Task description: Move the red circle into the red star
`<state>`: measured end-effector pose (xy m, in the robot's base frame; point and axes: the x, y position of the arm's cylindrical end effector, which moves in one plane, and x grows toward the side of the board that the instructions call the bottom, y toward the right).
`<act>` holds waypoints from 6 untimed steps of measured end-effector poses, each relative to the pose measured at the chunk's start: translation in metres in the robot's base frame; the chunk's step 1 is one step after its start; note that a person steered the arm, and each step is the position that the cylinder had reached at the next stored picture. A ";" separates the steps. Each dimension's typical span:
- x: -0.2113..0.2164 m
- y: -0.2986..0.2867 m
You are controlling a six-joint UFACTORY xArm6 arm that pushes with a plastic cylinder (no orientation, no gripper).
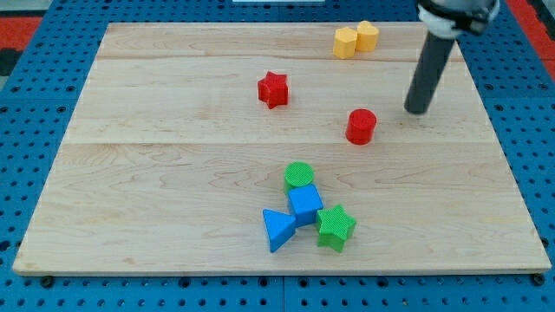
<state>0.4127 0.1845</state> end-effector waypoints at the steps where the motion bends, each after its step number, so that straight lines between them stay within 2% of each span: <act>1: 0.028 -0.050; 3: -0.015 -0.146; 5: -0.035 -0.144; 6: -0.042 -0.110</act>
